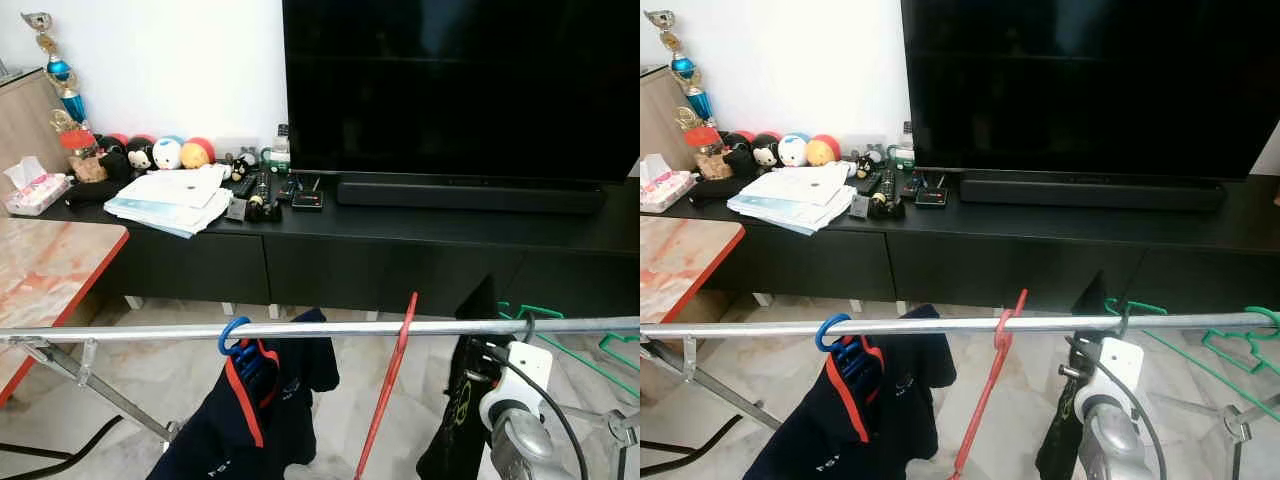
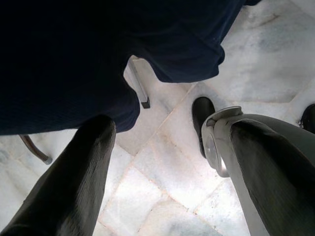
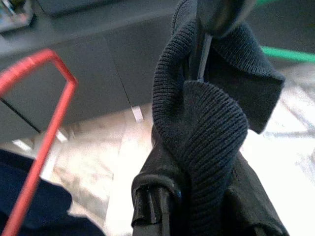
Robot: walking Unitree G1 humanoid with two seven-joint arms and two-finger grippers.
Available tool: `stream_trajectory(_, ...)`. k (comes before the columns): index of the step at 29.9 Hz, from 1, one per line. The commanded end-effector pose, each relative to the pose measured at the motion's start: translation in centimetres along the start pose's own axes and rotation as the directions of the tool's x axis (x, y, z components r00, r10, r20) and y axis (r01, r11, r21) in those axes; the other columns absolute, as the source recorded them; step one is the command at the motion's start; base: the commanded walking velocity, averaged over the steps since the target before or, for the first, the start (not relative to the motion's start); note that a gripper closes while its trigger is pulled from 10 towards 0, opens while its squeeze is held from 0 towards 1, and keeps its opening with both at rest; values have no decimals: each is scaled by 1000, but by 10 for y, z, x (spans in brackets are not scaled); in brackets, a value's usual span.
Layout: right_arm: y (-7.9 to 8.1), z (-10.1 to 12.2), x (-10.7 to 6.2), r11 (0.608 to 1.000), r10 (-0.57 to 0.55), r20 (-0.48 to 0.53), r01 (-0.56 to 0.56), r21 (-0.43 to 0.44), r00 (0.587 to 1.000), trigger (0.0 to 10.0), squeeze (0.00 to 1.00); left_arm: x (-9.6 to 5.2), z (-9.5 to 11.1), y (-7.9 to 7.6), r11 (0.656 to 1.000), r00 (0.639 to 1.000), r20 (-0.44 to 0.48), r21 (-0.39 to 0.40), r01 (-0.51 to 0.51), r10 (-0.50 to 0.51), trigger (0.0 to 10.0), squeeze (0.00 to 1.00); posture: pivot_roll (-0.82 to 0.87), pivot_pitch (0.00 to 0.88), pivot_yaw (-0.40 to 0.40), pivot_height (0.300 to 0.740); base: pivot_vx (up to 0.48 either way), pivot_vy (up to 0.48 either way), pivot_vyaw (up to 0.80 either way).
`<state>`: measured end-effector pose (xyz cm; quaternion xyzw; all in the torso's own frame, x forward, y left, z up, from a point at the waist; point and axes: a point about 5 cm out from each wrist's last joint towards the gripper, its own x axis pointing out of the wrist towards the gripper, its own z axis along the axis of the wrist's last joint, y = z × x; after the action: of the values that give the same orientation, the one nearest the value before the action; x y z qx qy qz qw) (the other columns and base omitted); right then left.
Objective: Hang hanger
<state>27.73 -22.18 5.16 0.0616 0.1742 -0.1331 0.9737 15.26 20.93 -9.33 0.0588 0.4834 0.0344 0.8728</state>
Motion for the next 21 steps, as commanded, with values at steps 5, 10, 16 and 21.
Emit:
stream_trajectory(5, 1, 21, -6, 1000, 27, 141, -29, 11, 990, 0, 0, 0, -3, 2, 1000, 1000, -18, 16, -14, 15, 10000, 0, -65, 0, 50, 740, 0, 0, 0)
stream_trajectory(10, -2, 14, -13, 997, 58, 120, -51, -59, 991, 0, 0, 0, -3, 2, 1000, 1000, -18, 10, -15, 15, 10000, 0, -71, 0, 50, 740, 0, 0, 0)
stream_trajectory(16, -12, -8, -25, 993, 68, 54, -62, -103, 996, 3490, 0, 0, -4, 1, 999, 1000, -22, -32, -21, 20, 10000, 0, -83, 0, 58, 740, 0, 0, 0)
stream_trajectory(21, -16, -10, -30, 992, 73, 56, -67, -104, 996, 10000, 0, -1, -6, -1, 996, 999, -36, -89, -27, 24, 10000, 0, -100, 0, 76, 740, 0, 0, 0)
